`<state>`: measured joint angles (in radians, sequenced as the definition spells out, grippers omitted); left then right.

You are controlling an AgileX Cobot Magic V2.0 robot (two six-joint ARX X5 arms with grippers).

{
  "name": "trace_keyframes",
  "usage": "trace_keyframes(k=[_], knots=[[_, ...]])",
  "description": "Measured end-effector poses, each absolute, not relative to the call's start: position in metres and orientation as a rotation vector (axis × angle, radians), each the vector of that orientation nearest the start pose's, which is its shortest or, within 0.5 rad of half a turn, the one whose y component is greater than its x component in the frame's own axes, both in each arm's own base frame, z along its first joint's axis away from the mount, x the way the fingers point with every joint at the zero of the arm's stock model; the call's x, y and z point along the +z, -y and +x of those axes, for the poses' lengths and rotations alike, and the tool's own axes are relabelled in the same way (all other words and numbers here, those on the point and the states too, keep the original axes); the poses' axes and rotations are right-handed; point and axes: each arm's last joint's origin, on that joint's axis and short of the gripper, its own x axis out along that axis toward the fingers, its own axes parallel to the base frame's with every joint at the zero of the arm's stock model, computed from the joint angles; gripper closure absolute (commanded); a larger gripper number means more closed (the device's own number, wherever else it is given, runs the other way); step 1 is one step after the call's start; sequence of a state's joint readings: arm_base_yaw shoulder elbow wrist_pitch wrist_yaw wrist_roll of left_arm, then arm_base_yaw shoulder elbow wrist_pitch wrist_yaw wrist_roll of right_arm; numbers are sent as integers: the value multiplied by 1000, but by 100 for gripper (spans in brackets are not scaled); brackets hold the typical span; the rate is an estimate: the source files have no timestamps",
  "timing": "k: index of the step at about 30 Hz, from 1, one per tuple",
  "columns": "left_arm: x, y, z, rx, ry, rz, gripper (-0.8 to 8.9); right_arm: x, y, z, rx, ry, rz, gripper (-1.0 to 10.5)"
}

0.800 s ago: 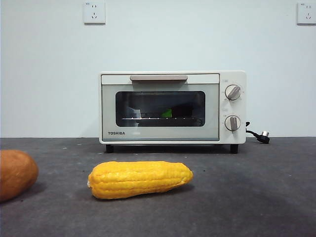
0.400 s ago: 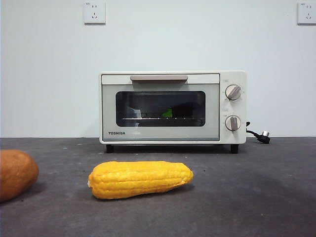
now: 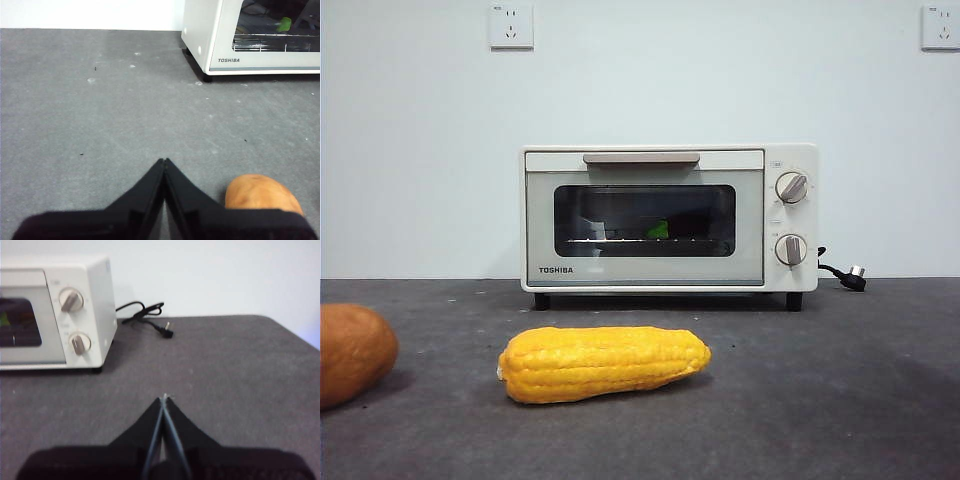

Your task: Take the eggplant from the table,put the eggplant in the oven

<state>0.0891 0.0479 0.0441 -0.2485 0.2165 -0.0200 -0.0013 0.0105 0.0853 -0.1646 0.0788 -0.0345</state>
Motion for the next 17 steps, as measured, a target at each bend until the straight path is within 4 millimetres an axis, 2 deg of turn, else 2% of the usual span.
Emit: trace_keyframes(k=[9, 17], knots=[[151, -2, 95, -124, -251, -58, 817, 154, 2, 96, -77, -160, -40, 958], [151, -2, 95, -124, -251, -58, 817, 152, 2, 95, -76, -175, -41, 958]])
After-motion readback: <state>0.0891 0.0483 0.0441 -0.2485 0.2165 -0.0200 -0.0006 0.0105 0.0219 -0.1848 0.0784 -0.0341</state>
